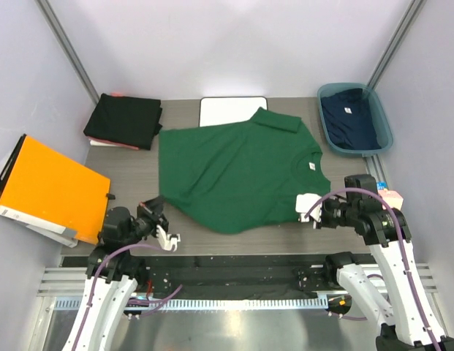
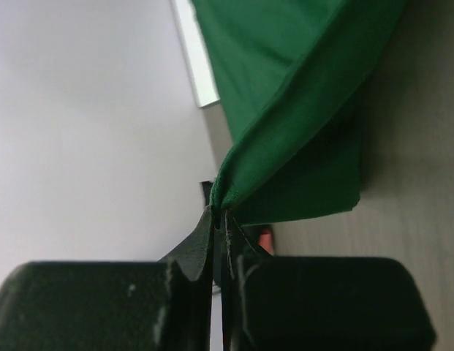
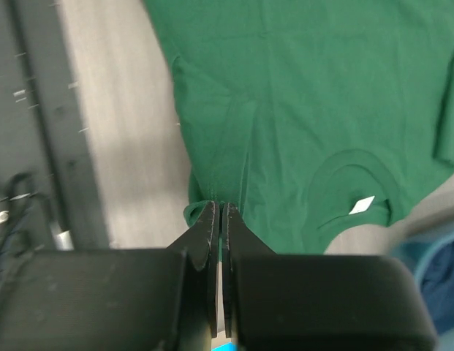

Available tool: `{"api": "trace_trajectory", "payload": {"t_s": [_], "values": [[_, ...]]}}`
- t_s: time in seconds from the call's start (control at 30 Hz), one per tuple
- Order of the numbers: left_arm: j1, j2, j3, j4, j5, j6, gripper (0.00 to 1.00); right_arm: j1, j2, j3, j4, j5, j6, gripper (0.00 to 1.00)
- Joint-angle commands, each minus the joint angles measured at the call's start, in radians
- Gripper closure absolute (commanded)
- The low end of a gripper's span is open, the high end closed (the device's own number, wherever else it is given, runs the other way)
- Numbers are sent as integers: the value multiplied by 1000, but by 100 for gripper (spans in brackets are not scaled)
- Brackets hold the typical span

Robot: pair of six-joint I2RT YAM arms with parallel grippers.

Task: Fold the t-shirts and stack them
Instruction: Flatten out the tshirt, then fold the flattened tshirt in 1/3 of the way

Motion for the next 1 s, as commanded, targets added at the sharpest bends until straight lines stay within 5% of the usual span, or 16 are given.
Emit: {"api": "trace_trajectory", "payload": {"t_s": [0.0, 0.27, 0.47, 0.97], "values": [[-1, 33, 70, -312, 19, 86, 100, 1, 13, 46, -140, -37, -60, 99], [-1, 168, 168, -415, -15, 41, 100, 1, -2, 89, -205, -16, -93, 99], [-1, 179, 104, -202, -41, -18, 100, -1, -27, 31, 68, 59, -8, 99], [9, 412, 53, 246, -309, -137, 100, 1, 174, -18, 412, 139, -30, 99]]}}
